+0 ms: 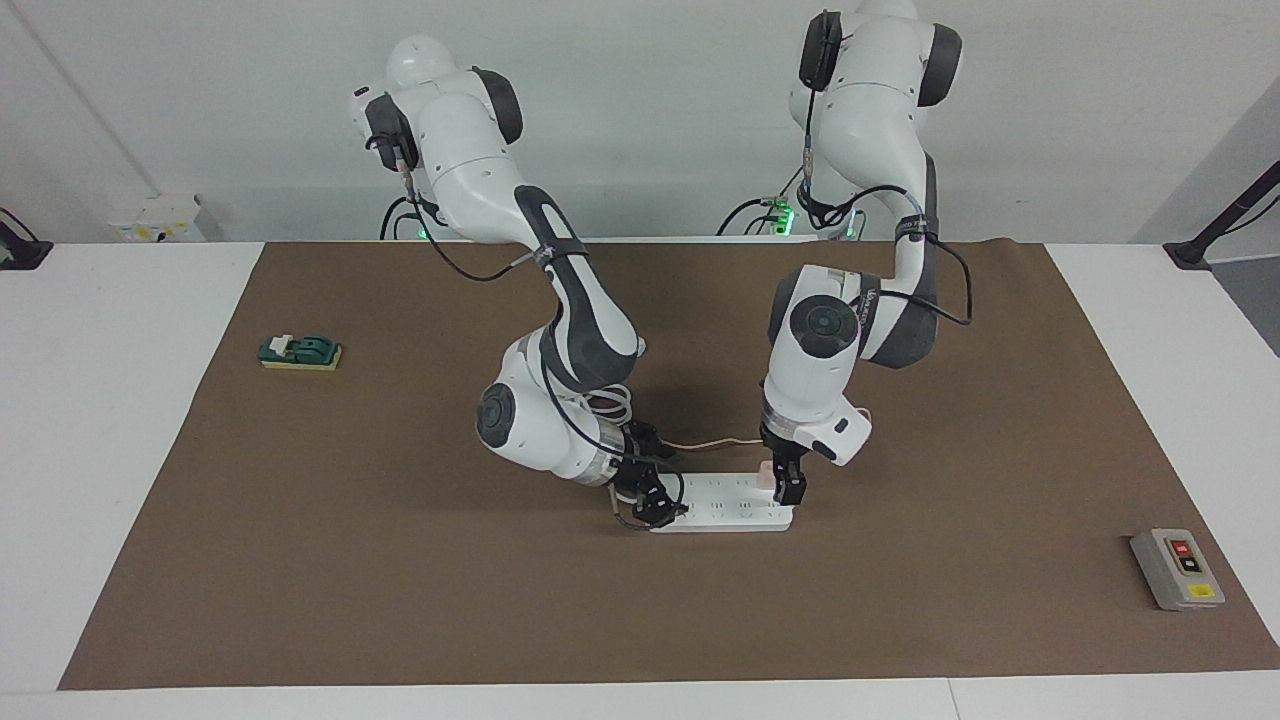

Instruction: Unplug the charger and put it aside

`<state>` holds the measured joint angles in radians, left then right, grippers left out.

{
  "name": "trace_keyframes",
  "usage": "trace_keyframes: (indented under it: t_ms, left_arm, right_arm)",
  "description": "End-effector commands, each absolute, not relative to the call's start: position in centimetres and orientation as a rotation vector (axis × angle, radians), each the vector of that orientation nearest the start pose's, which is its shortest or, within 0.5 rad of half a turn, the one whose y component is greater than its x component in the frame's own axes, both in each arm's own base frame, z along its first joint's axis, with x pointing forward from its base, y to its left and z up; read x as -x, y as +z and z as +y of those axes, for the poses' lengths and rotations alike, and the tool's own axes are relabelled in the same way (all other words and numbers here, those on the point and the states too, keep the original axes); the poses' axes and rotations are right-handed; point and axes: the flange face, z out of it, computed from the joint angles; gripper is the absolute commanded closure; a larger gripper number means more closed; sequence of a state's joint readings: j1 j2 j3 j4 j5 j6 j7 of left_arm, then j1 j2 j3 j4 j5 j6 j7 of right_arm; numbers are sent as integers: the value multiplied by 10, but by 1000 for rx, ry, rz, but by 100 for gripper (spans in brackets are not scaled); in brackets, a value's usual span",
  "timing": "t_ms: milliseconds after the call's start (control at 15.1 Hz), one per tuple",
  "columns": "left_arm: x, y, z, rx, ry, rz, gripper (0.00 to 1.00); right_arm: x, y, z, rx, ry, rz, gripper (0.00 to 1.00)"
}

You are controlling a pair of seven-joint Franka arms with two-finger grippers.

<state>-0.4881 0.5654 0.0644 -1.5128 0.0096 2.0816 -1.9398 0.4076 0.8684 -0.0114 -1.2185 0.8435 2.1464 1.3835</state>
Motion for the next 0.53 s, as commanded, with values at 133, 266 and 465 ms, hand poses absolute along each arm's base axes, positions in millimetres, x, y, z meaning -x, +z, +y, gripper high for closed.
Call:
trace_keyframes:
  t_ms: [133, 266, 465]
  left_arm:
    - [-629, 343, -295, 2351, -95, -2070, 100]
    - [-628, 342, -297, 2398, -93, -2019, 100]
    - [-631, 343, -298, 2433, -109, -2018, 100]
  right_arm:
    - [-707, 260, 327, 1960, 678, 1654, 0]
    - [-709, 261, 328, 1959, 674, 1649, 0]
    - [-710, 260, 328, 1970, 661, 1648, 0]
